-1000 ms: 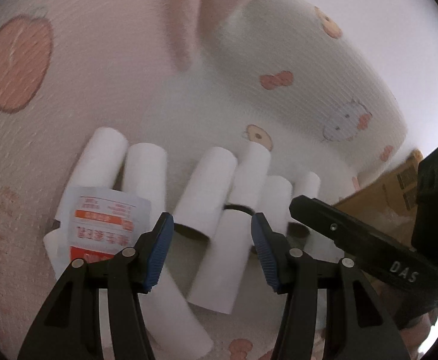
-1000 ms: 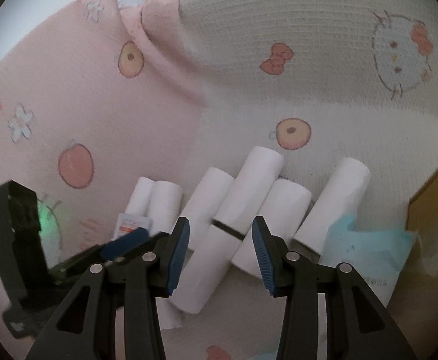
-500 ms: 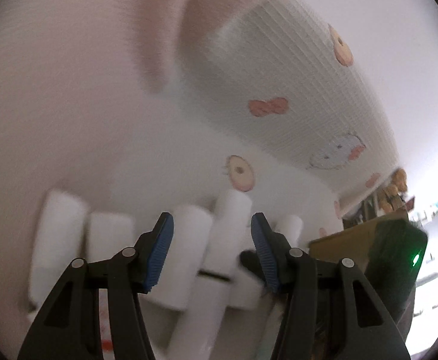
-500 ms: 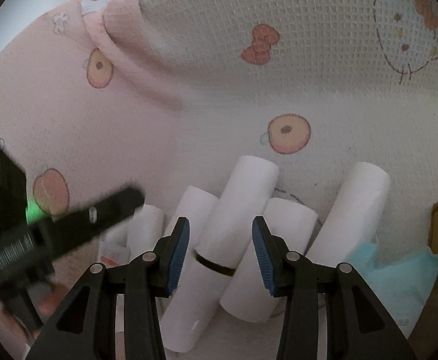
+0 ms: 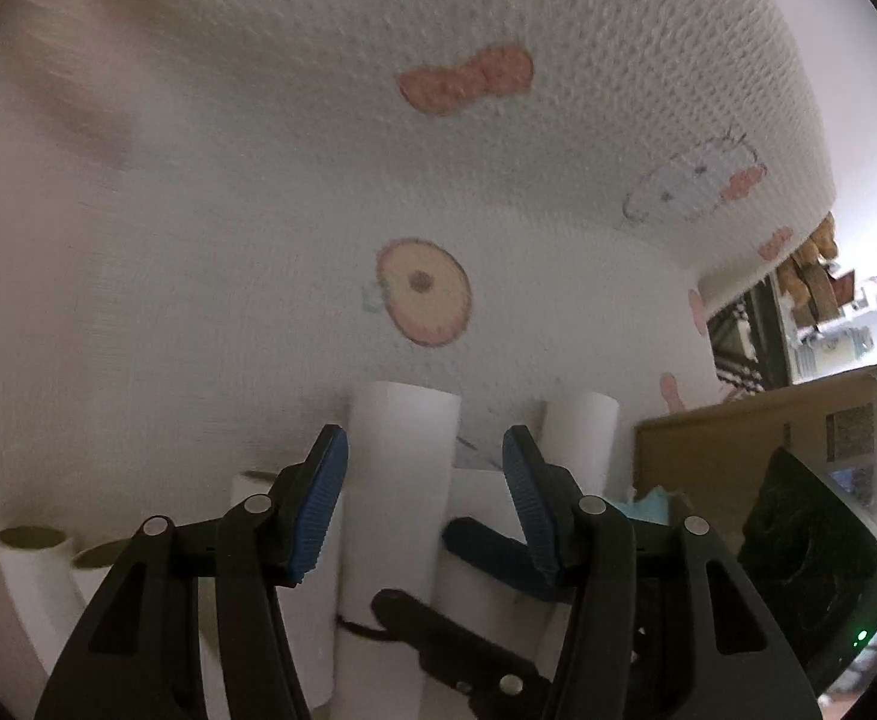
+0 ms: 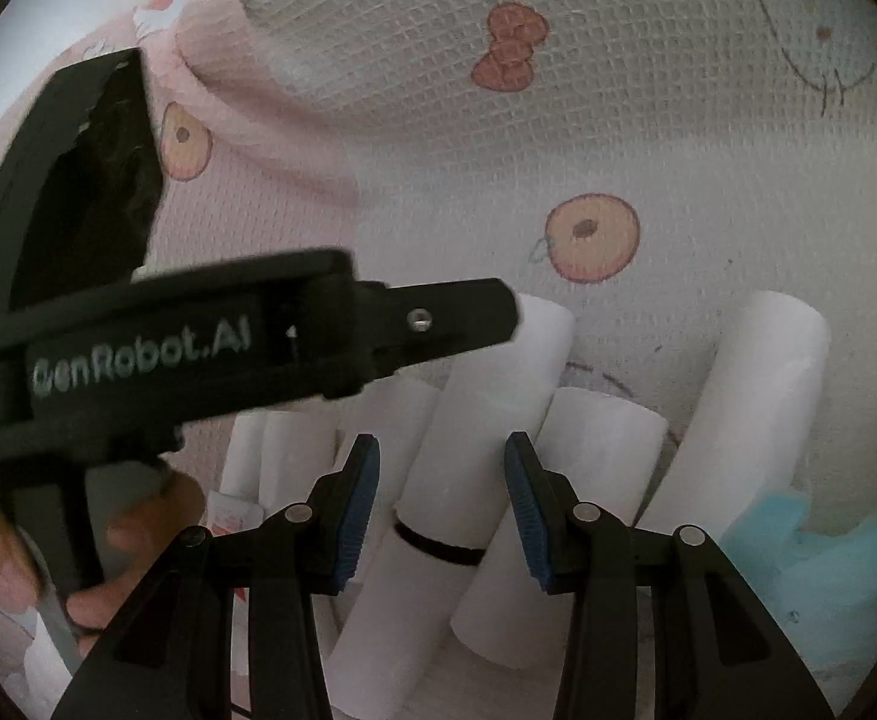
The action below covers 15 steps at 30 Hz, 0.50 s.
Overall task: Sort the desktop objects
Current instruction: 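Close the left gripper on an upright white tube while the right gripper approaches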
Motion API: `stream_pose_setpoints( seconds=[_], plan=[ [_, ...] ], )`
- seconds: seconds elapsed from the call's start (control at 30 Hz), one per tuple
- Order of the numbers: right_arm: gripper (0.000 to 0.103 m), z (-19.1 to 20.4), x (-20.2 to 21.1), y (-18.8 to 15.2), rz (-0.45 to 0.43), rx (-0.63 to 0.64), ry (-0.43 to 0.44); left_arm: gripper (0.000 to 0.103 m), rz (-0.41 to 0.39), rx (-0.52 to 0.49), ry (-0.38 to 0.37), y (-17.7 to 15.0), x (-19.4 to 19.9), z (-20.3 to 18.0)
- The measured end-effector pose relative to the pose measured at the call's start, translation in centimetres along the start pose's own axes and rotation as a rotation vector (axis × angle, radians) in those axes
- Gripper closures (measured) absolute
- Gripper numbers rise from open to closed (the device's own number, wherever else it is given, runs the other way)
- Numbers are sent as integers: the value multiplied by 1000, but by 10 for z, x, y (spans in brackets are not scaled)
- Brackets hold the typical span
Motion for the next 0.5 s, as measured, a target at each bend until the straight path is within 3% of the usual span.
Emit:
stream_pose_setpoints(
  seconds=[0.2, 0.23, 0.37, 0.43, 0.5],
  plan=[
    [63, -6, -1, 4, -5, -16, -10, 45, 74, -41, 123, 3, -21, 1],
    [63, -8, -1, 5, -6, -23, -14, 45, 104, -40, 125, 3, -25, 2],
    [63, -8, -5, 11, -8, -38, -15, 46, 103, -14, 121, 9, -26, 6],
    [63, -6, -7, 12, -12, -23, -18, 54, 123, 4, 94, 11, -26, 11],
    [63, -2, -9, 13, -6, 11, -33, 54, 129, 40, 65, 14, -26, 18]
  ],
)
Point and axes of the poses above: each gripper's, at about its wrist camera, not at the fingertips, and x roughly against the way its jaws point, z to its left, y to its top, the point moved 3 cm from there along -x, roughly the way its jaws point, and after that the axes turned 15 degrees about x, right-handed, at the moved point
